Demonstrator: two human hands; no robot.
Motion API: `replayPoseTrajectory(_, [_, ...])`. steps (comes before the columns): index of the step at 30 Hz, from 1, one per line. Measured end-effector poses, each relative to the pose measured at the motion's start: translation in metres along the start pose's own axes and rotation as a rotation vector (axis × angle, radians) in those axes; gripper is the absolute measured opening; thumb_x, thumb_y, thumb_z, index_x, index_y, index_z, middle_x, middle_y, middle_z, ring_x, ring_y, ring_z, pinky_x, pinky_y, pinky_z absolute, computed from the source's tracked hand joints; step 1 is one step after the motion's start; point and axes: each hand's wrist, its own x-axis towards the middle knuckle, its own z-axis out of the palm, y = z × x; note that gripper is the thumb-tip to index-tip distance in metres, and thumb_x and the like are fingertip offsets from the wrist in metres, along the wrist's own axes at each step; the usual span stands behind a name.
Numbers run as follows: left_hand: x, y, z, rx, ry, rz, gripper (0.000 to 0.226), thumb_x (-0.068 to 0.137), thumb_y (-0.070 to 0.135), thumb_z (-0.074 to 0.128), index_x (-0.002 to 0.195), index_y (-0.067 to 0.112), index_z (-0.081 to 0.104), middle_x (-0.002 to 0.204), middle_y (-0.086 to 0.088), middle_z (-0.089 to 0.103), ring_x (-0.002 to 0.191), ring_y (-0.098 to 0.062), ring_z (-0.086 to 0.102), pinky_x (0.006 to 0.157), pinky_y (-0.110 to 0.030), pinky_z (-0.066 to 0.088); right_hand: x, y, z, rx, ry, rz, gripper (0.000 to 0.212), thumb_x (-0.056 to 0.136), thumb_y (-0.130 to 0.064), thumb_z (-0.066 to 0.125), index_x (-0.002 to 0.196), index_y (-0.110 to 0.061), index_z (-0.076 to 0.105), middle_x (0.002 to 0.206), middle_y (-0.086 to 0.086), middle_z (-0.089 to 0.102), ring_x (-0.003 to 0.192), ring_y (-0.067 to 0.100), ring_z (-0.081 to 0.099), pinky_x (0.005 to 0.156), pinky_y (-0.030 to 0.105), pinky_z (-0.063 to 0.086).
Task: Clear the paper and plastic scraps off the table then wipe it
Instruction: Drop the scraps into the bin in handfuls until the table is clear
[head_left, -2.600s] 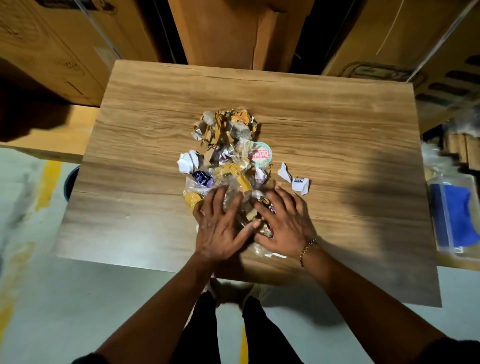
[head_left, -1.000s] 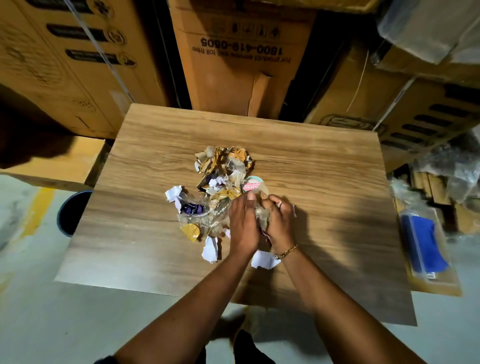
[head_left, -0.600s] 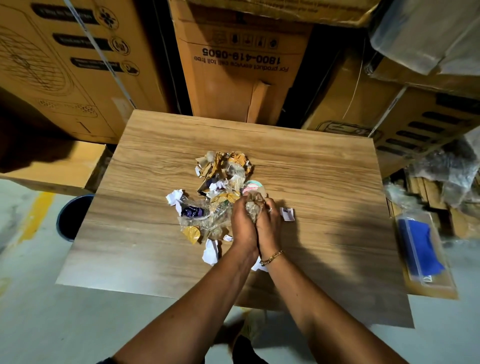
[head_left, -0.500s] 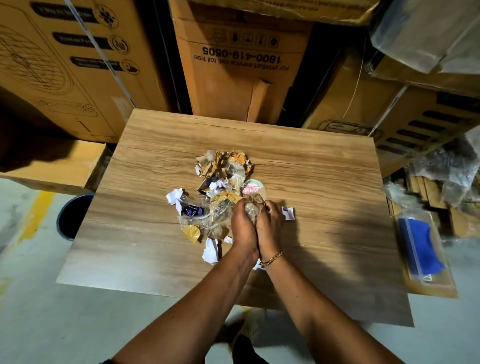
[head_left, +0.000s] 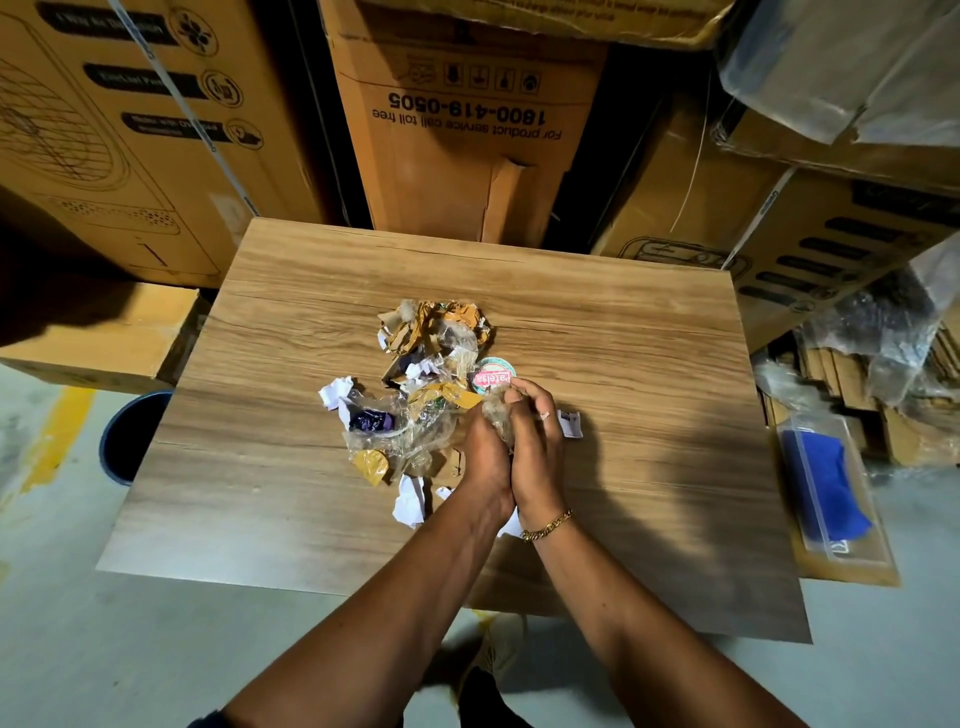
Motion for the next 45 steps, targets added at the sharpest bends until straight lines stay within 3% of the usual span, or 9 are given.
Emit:
replayPoseTrajectory(7, [-0.013, -0.009, 0.014, 0.156, 0.008, -0.016, 0.045, 0.110, 0.026, 0.031, 0.090, 0.008, 0.066, 0.075, -0.004, 0.075, 0.069, -0.013, 0.073, 0.070, -0.021, 0.058, 0.011, 0.007, -0.016, -0.044, 0.091, -0.004, 0.018, 0.093, 0.000, 0.056, 0.093, -0.010, 0.071, 0.088, -0.002, 0.071, 0.080, -0.013, 0.062, 0.077, 0.008, 0.044])
replayPoseTrajectory(9, [-0.016, -0.016, 0.013, 0.183, 0.036, -0.021, 0.043, 0.110, 0.030, 0.035, 0.097, 0.010, 0.071, 0.094, -0.008, 0.074, 0.091, -0.020, 0.071, 0.091, -0.031, 0.055, 0.017, 0.013, -0.021, -0.050, 0.123, -0.004, 0.016, 0.084, -0.016, 0.057, 0.083, -0.016, 0.072, 0.087, 0.003, 0.073, 0.086, -0.004, 0.067, 0.081, 0.012, 0.048])
replayPoseTrajectory(12, [-0.021, -0.022, 0.015, 0.248, 0.081, -0.039, 0.041, 0.109, 0.033, 0.040, 0.098, 0.012, 0.073, 0.096, -0.009, 0.074, 0.098, -0.024, 0.069, 0.082, -0.031, 0.055, 0.025, 0.019, -0.027, -0.099, 0.183, -0.031, 0.022, 0.069, -0.039, 0.053, 0.070, -0.028, 0.072, 0.079, -0.001, 0.075, 0.089, 0.023, 0.070, 0.095, 0.042, 0.052])
replayPoseTrajectory(15, [-0.021, -0.029, 0.009, 0.306, 0.125, 0.057, 0.039, 0.107, 0.040, 0.041, 0.098, 0.017, 0.071, 0.100, -0.005, 0.073, 0.097, -0.021, 0.067, 0.081, -0.029, 0.055, 0.032, 0.018, -0.035, -0.067, 0.203, -0.006, 0.021, 0.066, -0.037, 0.052, 0.067, -0.021, 0.067, 0.068, -0.008, 0.066, 0.073, 0.010, 0.063, 0.081, 0.039, 0.049])
replayPoseTrajectory(20, [-0.018, -0.050, -0.047, 1.349, 0.309, 0.354, 0.066, 0.090, 0.057, 0.045, 0.145, 0.020, 0.052, 0.161, -0.009, 0.035, 0.150, -0.032, 0.027, 0.118, -0.055, 0.026, 0.047, 0.012, -0.047, -0.130, 0.300, -0.044, 0.022, 0.073, -0.027, 0.050, 0.068, -0.012, 0.065, 0.062, 0.000, 0.056, 0.053, -0.001, 0.046, 0.061, 0.017, 0.041])
replayPoseTrajectory(26, [-0.001, -0.066, -0.097, 1.936, 0.126, 0.437, 0.106, 0.089, 0.072, 0.055, 0.164, 0.038, -0.012, 0.170, -0.003, -0.027, 0.157, -0.034, -0.014, 0.123, -0.063, 0.004, 0.068, 0.032, -0.044, -0.346, 0.199, -0.008, 0.039, 0.070, -0.042, 0.049, 0.081, -0.010, 0.070, 0.068, 0.004, 0.061, 0.066, 0.010, 0.054, 0.068, 0.027, 0.035])
replayPoseTrajectory(32, [0.020, -0.070, -0.099, 1.893, 0.085, 0.543, 0.096, 0.095, 0.057, 0.054, 0.164, 0.033, -0.008, 0.173, -0.010, -0.016, 0.159, -0.035, -0.005, 0.127, -0.053, 0.001, 0.081, 0.066, -0.046, -0.863, -0.112, -0.162, 0.043, 0.074, -0.042, 0.053, 0.097, -0.014, 0.076, 0.130, 0.010, 0.063, 0.127, 0.030, 0.050, 0.105, 0.030, 0.028])
replayPoseTrajectory(37, [0.029, -0.073, -0.091, 1.779, 0.046, 0.613, 0.086, 0.095, 0.035, 0.058, 0.164, 0.009, 0.014, 0.172, -0.019, 0.010, 0.157, -0.035, 0.016, 0.127, -0.050, 0.024, 0.073, 0.075, -0.050, -0.901, -0.135, -0.265, 0.046, 0.074, -0.048, 0.045, 0.094, -0.019, 0.073, 0.104, 0.004, 0.075, 0.105, 0.033, 0.063, 0.094, 0.034, 0.036])
replayPoseTrajectory(45, [0.040, -0.085, -0.058, 1.335, 0.181, 0.567, 0.094, 0.080, -0.002, 0.066, 0.163, 0.003, 0.021, 0.162, -0.022, 0.035, 0.148, -0.039, 0.035, 0.124, -0.042, 0.028, 0.063, 0.066, -0.050, -0.467, -0.095, 0.027, 0.017, 0.087, -0.017, 0.071, 0.101, -0.009, 0.069, 0.089, -0.009, 0.063, 0.091, 0.019, 0.063, 0.080, 0.027, 0.044])
